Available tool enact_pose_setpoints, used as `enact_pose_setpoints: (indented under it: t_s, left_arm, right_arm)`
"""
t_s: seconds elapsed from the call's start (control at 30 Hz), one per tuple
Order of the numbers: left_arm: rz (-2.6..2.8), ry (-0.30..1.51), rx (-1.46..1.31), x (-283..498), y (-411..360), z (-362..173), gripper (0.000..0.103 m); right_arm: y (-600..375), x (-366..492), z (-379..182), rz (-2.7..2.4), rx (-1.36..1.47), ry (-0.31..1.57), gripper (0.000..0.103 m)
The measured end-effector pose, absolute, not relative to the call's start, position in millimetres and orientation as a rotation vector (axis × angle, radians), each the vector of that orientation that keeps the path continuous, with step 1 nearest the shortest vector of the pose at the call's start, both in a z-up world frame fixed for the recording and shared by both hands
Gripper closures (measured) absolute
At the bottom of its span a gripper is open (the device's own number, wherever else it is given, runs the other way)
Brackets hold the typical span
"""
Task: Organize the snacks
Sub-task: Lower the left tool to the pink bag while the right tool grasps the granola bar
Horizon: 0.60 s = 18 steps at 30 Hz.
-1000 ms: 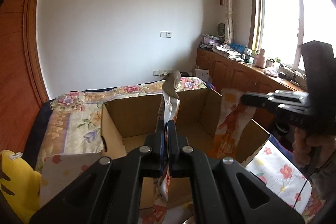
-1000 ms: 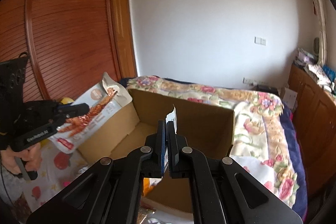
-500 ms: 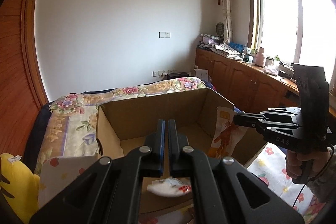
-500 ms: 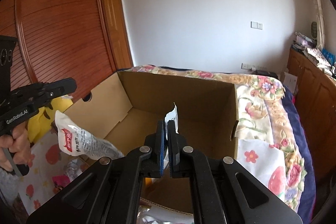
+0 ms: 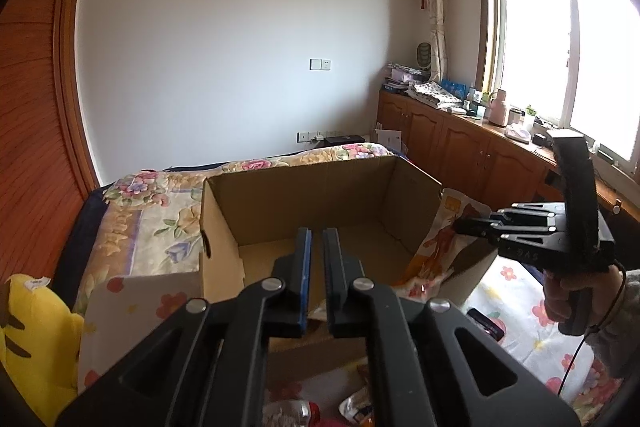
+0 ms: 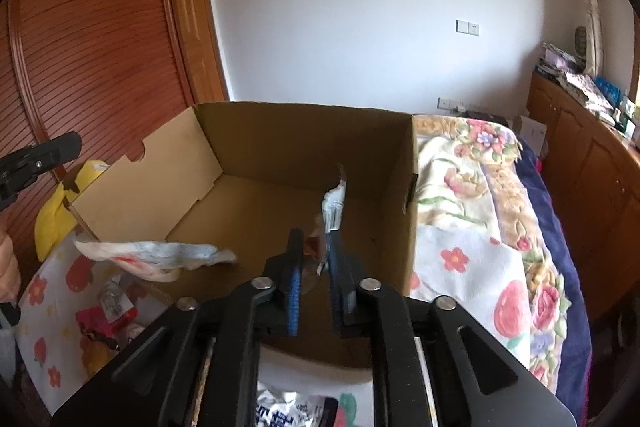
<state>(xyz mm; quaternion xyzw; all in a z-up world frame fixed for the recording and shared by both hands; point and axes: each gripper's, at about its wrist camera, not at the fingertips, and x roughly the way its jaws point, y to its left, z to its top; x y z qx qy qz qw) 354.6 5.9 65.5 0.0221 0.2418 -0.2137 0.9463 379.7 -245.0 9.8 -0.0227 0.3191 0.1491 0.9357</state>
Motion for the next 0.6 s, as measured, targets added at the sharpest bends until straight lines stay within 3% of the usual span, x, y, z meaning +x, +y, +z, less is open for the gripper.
enact_pose_setpoints:
  t_s: [0.2, 0.6]
  left_arm:
    - [-0.421, 0.495, 0.066, 330, 8, 63, 0.097]
    - [-0.394, 0.549, 0.100, 285, 12, 33, 0.085]
  right_arm:
    - [-248, 357, 27, 0.296, -0.055, 0.637, 0.077]
    - [-250, 300, 40, 0.307, -0.038, 0.625, 0.071]
